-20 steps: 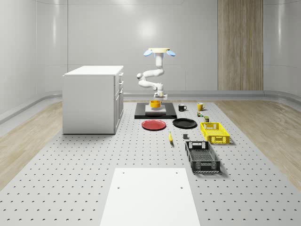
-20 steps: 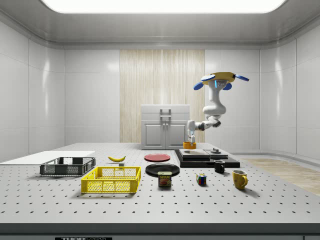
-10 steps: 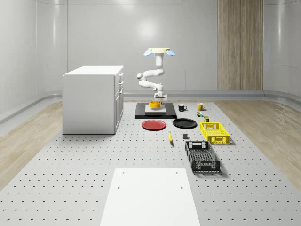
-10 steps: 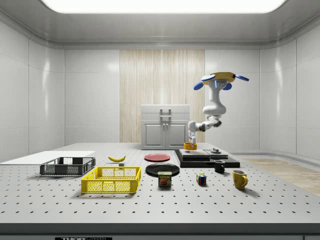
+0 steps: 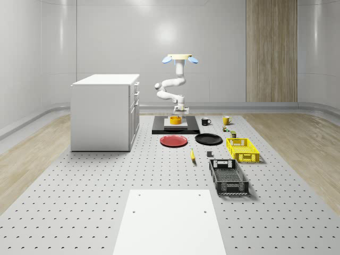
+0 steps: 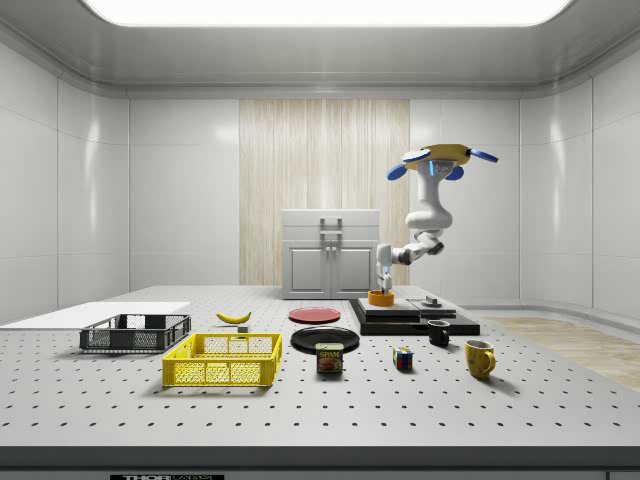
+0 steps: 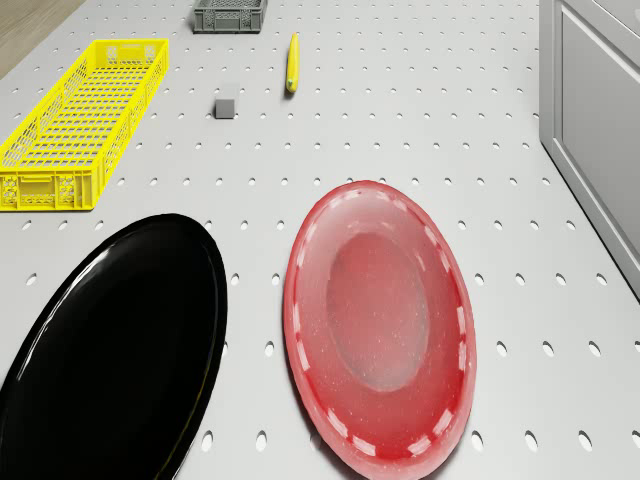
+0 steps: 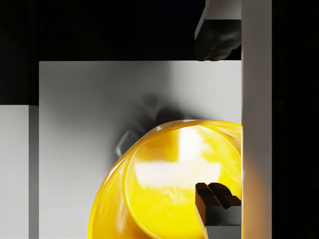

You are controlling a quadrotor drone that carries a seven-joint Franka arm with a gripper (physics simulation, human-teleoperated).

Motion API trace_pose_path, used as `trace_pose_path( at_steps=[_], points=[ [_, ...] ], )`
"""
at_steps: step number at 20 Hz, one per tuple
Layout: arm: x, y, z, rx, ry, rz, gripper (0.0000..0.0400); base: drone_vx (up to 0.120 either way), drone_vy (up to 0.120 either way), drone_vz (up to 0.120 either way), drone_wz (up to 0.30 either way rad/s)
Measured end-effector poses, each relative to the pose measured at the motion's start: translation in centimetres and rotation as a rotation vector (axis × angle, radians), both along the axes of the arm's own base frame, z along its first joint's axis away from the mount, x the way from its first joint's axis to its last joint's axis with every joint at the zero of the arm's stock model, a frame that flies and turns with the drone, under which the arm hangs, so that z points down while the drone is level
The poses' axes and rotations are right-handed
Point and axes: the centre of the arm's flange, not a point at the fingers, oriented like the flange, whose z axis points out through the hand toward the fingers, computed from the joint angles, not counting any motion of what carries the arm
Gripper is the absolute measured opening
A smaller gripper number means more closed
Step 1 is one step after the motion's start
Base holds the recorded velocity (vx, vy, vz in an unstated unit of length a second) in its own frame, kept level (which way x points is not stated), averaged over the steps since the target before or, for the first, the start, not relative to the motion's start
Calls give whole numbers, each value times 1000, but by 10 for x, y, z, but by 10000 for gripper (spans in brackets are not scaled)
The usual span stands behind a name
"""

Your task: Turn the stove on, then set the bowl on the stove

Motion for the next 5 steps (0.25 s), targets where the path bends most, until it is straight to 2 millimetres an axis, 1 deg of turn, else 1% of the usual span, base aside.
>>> trace_pose_path(
  at_steps=[5],
  points=[
    [0, 0, 1, 0, 0, 0, 391, 0, 0, 0, 0]
  ],
)
